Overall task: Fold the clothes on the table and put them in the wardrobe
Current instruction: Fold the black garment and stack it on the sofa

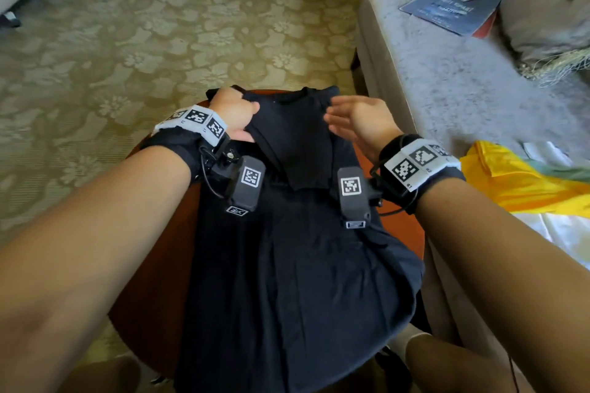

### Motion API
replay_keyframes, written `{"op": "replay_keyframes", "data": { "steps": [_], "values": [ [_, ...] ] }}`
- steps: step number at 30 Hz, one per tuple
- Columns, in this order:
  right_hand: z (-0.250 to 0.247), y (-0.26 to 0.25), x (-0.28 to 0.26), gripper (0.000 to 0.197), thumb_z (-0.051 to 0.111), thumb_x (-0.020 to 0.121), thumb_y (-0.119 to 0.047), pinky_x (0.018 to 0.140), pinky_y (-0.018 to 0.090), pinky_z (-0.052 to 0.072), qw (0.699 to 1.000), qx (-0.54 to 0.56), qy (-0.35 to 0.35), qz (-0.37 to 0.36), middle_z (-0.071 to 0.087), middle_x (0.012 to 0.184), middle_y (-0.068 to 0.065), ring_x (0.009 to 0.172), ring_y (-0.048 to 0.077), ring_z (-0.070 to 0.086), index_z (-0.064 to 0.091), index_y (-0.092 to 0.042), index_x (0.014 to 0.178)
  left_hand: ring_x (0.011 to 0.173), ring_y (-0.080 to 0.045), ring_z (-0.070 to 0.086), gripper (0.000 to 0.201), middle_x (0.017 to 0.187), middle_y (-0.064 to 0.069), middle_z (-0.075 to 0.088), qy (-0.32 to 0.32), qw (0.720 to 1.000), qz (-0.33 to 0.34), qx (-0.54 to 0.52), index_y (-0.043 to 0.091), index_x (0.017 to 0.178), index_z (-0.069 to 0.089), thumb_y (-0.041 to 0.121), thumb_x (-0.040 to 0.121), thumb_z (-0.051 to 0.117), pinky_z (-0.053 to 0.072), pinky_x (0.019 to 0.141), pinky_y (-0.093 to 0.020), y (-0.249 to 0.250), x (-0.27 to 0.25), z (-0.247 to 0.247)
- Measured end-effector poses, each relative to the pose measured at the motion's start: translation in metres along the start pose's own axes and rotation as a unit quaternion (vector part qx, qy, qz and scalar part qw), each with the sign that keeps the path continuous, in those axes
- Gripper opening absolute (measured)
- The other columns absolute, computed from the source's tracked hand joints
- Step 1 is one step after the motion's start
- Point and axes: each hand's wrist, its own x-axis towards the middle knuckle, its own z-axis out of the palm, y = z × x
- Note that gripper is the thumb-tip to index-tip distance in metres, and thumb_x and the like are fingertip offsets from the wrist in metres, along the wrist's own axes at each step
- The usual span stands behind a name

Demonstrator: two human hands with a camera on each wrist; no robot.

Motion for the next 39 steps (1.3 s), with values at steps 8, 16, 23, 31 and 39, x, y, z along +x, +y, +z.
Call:
{"op": "replay_keyframes", "data": {
  "steps": [8,16,23,31,39],
  "values": [
    [-0.012,0.037,0.016,0.022,0.063,0.093,-0.006,0.067,0.025,0.057,0.981,-0.186,0.028,0.038,0.066,0.095,0.006,0.076,0.012,0.062,0.061,-0.011,0.114,0.096,-0.031,0.069,0.024,0.113,-0.012,0.066,0.038,0.997,-0.014,0.064,0.0,0.112,0.061,0.009,0.09,0.065,0.061,0.065,-0.038,-0.019,0.009,0.005],
    [-0.003,0.038,0.021,0.048,0.059,0.094,-0.013,0.086,0.03,0.057,0.952,-0.303,-0.036,-0.011,0.062,0.122,0.002,0.085,0.012,0.062,0.053,-0.031,0.139,0.069,-0.028,0.069,0.004,0.082,-0.01,0.065,0.088,0.992,0.03,0.088,0.009,0.087,0.063,0.009,0.091,0.064,0.061,0.062,-0.042,-0.006,0.006,-0.004],
    [-0.002,0.036,0.015,0.042,0.056,0.094,-0.006,0.074,0.026,0.055,0.974,-0.225,-0.025,0.021,0.063,0.108,0.002,0.091,0.012,0.061,0.057,-0.024,0.131,0.072,-0.028,0.071,0.024,0.087,-0.013,0.068,0.125,0.986,0.011,0.11,0.01,0.076,0.057,0.025,0.084,0.075,0.061,0.062,-0.04,-0.029,-0.002,-0.005],
    [-0.054,0.052,-0.068,0.022,0.051,0.074,-0.006,0.049,0.021,0.04,0.964,-0.247,0.099,0.022,0.065,0.069,0.002,0.058,0.015,0.056,0.067,-0.021,0.07,0.06,-0.014,0.036,0.038,0.064,0.005,0.032,0.149,0.947,0.127,0.256,0.026,0.064,0.035,0.019,0.085,0.066,0.033,0.055,-0.029,-0.038,-0.069,0.0],
    [-0.101,0.077,-0.155,0.038,0.048,0.086,-0.023,0.087,0.037,0.043,0.853,-0.511,0.059,0.083,0.065,0.115,0.022,0.107,0.038,0.059,0.07,0.0,0.106,0.097,-0.023,0.061,0.017,0.1,-0.002,0.067,-0.045,0.954,0.17,0.243,0.022,0.094,0.058,0.017,0.081,0.068,0.047,0.095,-0.034,-0.096,-0.166,0.046]
  ]
}}
